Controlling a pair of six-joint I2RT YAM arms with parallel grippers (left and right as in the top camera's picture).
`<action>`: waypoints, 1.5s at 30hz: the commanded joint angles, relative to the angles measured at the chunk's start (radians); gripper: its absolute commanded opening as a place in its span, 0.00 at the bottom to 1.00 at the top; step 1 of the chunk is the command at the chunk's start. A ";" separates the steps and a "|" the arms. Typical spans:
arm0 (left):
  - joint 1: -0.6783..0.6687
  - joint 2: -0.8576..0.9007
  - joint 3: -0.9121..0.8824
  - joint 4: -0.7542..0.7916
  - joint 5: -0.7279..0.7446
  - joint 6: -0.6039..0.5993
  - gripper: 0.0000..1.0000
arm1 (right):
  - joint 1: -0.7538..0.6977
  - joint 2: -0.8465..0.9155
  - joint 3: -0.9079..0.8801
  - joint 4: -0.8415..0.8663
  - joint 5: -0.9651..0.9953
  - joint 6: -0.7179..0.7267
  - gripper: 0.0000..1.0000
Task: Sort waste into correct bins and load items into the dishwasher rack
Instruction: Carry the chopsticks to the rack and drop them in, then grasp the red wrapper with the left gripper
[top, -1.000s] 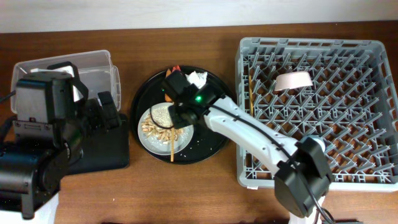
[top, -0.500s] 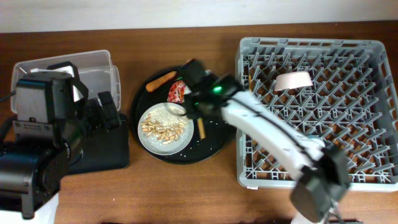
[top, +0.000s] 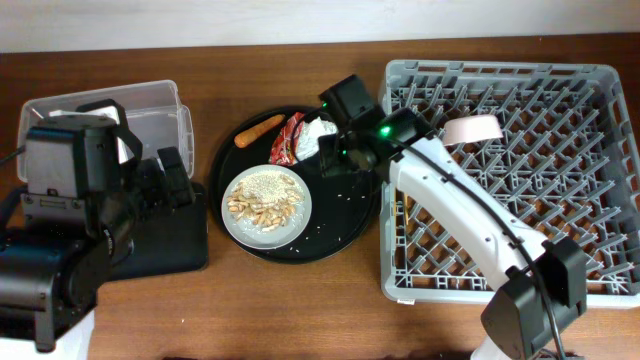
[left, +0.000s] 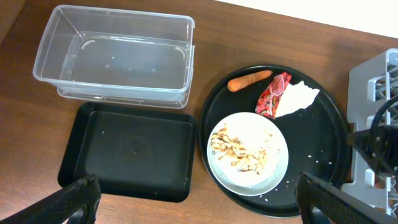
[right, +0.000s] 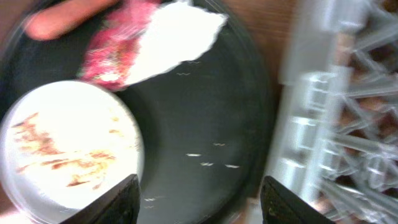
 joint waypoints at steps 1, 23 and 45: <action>-0.002 -0.004 0.003 -0.001 -0.017 -0.010 0.99 | 0.014 -0.047 0.013 0.004 -0.017 -0.007 0.61; -0.003 -0.004 0.003 -0.001 -0.018 -0.010 0.99 | -0.478 -1.698 -1.303 0.521 -0.021 -0.242 0.98; -0.205 0.653 -0.009 0.299 0.124 0.056 0.65 | -0.477 -1.809 -1.632 0.856 -0.017 -0.243 0.98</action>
